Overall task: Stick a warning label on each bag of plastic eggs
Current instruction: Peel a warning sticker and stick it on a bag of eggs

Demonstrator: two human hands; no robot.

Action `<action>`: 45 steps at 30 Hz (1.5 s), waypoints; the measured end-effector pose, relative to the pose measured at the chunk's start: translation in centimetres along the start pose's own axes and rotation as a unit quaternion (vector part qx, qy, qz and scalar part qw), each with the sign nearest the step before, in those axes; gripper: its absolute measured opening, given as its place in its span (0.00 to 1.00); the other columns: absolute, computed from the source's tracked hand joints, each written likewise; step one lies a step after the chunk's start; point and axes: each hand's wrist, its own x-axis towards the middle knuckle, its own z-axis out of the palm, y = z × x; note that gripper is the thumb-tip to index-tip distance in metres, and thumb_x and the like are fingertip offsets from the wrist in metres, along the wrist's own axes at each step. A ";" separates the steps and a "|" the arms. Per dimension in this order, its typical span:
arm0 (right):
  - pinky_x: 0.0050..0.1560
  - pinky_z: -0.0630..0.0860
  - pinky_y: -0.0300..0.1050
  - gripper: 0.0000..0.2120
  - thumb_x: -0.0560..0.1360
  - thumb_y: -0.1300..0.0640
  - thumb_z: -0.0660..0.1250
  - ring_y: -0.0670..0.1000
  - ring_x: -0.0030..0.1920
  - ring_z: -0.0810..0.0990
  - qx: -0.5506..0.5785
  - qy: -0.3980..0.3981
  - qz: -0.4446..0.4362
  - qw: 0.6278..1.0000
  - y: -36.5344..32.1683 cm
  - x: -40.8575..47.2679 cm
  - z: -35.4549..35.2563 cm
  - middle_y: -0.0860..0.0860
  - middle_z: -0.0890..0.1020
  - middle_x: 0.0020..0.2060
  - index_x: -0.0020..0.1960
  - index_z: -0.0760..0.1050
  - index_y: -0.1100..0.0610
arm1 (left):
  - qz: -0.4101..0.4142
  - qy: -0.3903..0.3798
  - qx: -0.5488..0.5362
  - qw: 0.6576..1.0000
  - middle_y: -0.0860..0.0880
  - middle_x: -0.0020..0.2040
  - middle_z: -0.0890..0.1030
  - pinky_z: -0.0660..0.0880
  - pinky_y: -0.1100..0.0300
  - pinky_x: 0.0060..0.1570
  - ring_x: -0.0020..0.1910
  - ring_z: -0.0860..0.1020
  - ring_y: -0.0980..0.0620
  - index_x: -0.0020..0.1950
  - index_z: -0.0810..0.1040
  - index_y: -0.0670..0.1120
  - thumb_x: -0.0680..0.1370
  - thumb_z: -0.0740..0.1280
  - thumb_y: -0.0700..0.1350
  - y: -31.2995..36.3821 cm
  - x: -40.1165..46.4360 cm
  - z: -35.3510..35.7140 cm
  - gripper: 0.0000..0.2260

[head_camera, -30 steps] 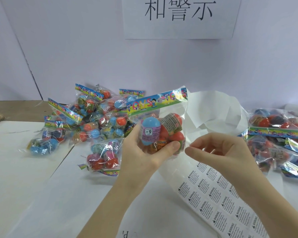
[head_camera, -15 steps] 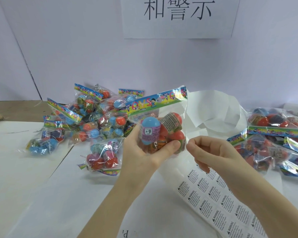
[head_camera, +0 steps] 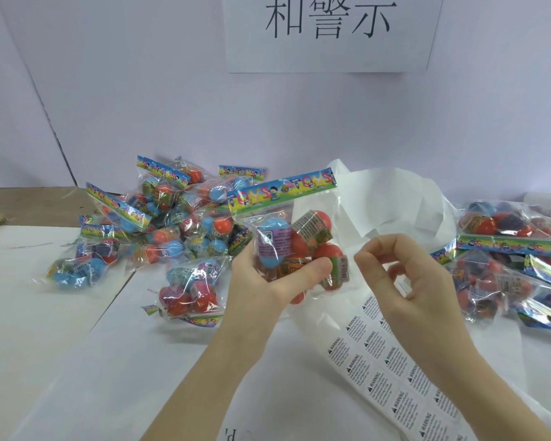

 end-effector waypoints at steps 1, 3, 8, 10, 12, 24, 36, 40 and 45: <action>0.38 0.69 0.30 0.10 0.73 0.61 0.70 0.40 0.35 0.75 0.028 0.009 0.004 1.000 0.0 0.0 -0.1 0.39 0.80 0.35 0.37 0.75 0.49 | -0.001 0.006 -0.002 1.000 0.49 0.34 0.83 0.76 0.66 0.33 0.32 0.79 0.55 0.41 0.82 0.46 0.58 0.75 0.41 0.0 0.0 0.0 0.13; 0.39 0.72 0.32 0.13 0.68 0.67 0.73 0.42 0.34 0.77 0.098 0.022 0.027 0.995 -0.1 0.1 -0.3 0.44 0.82 0.33 0.36 0.78 0.49 | 0.001 0.015 0.000 1.000 0.50 0.34 0.84 0.76 0.67 0.33 0.33 0.79 0.56 0.42 0.82 0.46 0.58 0.75 0.41 0.0 0.1 -0.1 0.14; 0.36 0.74 0.31 0.11 0.57 0.55 0.74 0.42 0.31 0.77 0.241 -0.019 0.118 0.963 -0.5 0.6 -0.7 0.48 0.82 0.29 0.39 0.84 0.48 | 0.009 0.008 0.019 1.000 0.51 0.33 0.84 0.76 0.68 0.32 0.31 0.79 0.58 0.41 0.82 0.46 0.58 0.75 0.42 0.1 -0.1 0.0 0.13; 0.33 0.72 0.30 0.13 0.55 0.52 0.73 0.42 0.29 0.76 0.246 -0.041 0.135 0.959 -0.6 0.6 -0.8 0.48 0.81 0.29 0.39 0.84 0.48 | 0.013 0.012 0.024 1.000 0.52 0.34 0.84 0.75 0.69 0.31 0.31 0.79 0.58 0.41 0.82 0.47 0.58 0.75 0.42 0.2 -0.1 0.0 0.12; 0.35 0.73 0.33 0.13 0.54 0.49 0.72 0.44 0.31 0.76 0.229 -0.066 0.134 0.962 -0.8 0.6 -0.8 0.50 0.82 0.30 0.38 0.85 0.46 | 0.015 0.019 0.023 0.999 0.52 0.35 0.84 0.76 0.68 0.32 0.33 0.80 0.58 0.42 0.82 0.48 0.58 0.75 0.42 0.2 0.0 -0.1 0.13; 0.35 0.70 0.32 0.04 0.60 0.50 0.75 0.44 0.31 0.73 0.115 -0.038 0.056 0.991 -0.8 0.3 -0.7 0.46 0.83 0.31 0.35 0.83 0.45 | 0.015 0.031 0.029 0.999 0.50 0.36 0.85 0.77 0.67 0.34 0.34 0.81 0.56 0.43 0.82 0.47 0.58 0.76 0.42 0.1 0.1 -0.2 0.15; 0.32 0.67 0.33 0.08 0.65 0.62 0.74 0.41 0.29 0.71 0.125 -0.039 0.067 0.989 -0.6 0.7 -1.0 0.43 0.78 0.27 0.34 0.80 0.50 | -0.023 -0.023 -0.004 0.999 0.47 0.39 0.85 0.77 0.59 0.39 0.39 0.80 0.48 0.40 0.84 0.53 0.51 0.77 0.50 0.3 0.1 -0.4 0.18; 0.37 0.65 0.42 0.12 0.67 0.63 0.75 0.48 0.33 0.70 0.135 -0.079 0.096 0.983 -0.6 0.8 -1.0 0.46 0.76 0.27 0.32 0.78 0.49 | -0.039 -0.066 0.006 0.997 0.46 0.38 0.84 0.75 0.61 0.36 0.37 0.79 0.49 0.40 0.84 0.50 0.52 0.78 0.47 0.5 0.0 -0.6 0.17; 0.35 0.64 0.38 0.07 0.65 0.57 0.68 0.50 0.34 0.66 0.157 -0.130 0.148 0.968 -1.0 0.8 -1.2 0.46 0.74 0.26 0.30 0.73 0.55 | -0.044 -0.085 0.030 0.995 0.50 0.29 0.80 0.68 0.68 0.24 0.26 0.73 0.56 0.34 0.83 0.51 0.57 0.75 0.40 0.9 0.2 -0.8 0.09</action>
